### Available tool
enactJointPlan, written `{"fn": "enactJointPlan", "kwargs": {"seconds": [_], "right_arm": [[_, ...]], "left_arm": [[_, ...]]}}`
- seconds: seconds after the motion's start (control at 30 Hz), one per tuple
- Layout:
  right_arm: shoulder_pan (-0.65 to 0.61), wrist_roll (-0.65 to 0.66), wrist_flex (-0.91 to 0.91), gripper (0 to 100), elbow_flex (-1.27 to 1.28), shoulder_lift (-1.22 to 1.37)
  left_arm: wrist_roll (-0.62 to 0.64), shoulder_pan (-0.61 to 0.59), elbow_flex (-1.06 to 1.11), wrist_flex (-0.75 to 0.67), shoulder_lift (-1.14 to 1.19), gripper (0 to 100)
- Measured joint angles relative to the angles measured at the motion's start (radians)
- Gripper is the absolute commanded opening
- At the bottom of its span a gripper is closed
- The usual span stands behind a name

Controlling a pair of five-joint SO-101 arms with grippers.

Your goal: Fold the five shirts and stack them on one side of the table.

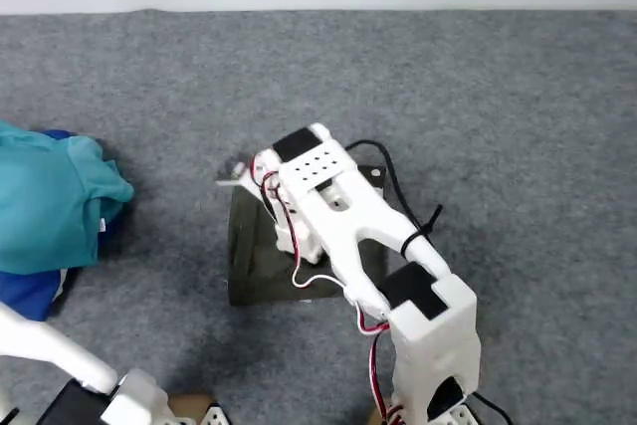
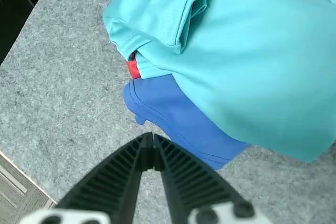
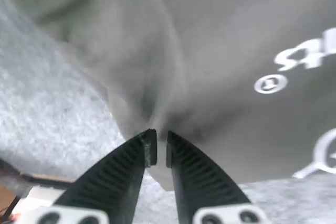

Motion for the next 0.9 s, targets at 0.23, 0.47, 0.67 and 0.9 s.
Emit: {"fn": "enactJointPlan", "kwargs": {"seconds": [0.23, 0.47, 0.67, 0.9], "right_arm": [[-0.123, 0.000, 0.000, 6.0, -0.103, 0.008], [-0.238, -0.048, 0.000, 16.2, -0.104, 0.044], [-0.279, -0.063, -0.049, 16.1, -0.104, 0.098], [-0.284, -0.064, -0.129, 0.9, -0.104, 0.166]], "left_arm": [[0.000, 0.000, 0.000, 0.000, 0.000, 1], [0.000, 0.000, 0.000, -0.014, 0.000, 1], [0.000, 0.000, 0.000, -0.021, 0.000, 1], [0.000, 0.000, 0.000, -0.021, 0.000, 1]]}}
